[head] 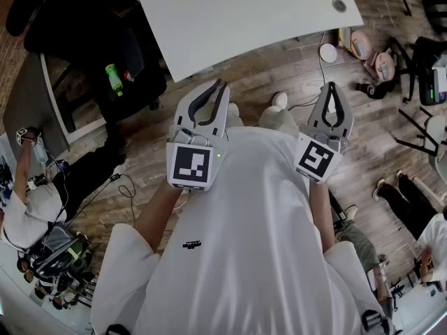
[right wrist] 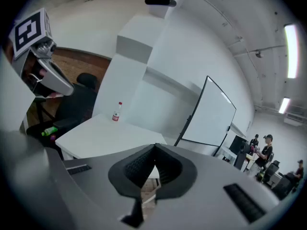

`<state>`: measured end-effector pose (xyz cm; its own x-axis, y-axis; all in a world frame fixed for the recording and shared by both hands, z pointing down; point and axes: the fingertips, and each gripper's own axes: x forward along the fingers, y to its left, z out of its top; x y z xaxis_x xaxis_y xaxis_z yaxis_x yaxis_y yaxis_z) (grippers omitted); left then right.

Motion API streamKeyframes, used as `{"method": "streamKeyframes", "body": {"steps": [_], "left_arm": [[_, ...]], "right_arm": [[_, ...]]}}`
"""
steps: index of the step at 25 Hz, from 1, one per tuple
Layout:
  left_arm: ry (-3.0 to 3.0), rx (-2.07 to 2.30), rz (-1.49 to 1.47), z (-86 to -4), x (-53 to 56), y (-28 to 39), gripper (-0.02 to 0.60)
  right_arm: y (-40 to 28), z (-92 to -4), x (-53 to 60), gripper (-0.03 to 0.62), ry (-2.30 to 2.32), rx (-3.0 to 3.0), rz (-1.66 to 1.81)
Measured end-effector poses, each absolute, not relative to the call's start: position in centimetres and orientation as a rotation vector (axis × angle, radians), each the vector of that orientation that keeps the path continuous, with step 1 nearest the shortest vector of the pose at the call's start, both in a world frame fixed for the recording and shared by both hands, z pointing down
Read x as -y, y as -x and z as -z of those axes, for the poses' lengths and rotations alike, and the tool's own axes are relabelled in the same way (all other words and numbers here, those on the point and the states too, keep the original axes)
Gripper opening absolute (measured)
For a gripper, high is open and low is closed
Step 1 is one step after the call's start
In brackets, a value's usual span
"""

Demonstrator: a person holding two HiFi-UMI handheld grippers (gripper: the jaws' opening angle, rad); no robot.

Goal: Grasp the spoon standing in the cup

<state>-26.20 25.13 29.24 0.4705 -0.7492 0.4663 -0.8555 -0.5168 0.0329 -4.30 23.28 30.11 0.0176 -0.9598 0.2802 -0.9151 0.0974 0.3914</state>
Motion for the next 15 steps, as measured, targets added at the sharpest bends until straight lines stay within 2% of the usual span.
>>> {"method": "streamKeyframes", "body": {"steps": [8, 15], "left_arm": [[-2.497, 1.272, -0.504, -28.6, -30.6, 20.0, 0.028], [-2.527, 1.259, -0.520, -28.6, -32.9, 15.3, 0.023]], "right_arm": [[3.8, -31.1, -31.0, 0.003, -1.784, 1.940, -0.117], [1.4, -29.0, -33.4, 0.003, -1.859, 2.079, -0.166]]}}
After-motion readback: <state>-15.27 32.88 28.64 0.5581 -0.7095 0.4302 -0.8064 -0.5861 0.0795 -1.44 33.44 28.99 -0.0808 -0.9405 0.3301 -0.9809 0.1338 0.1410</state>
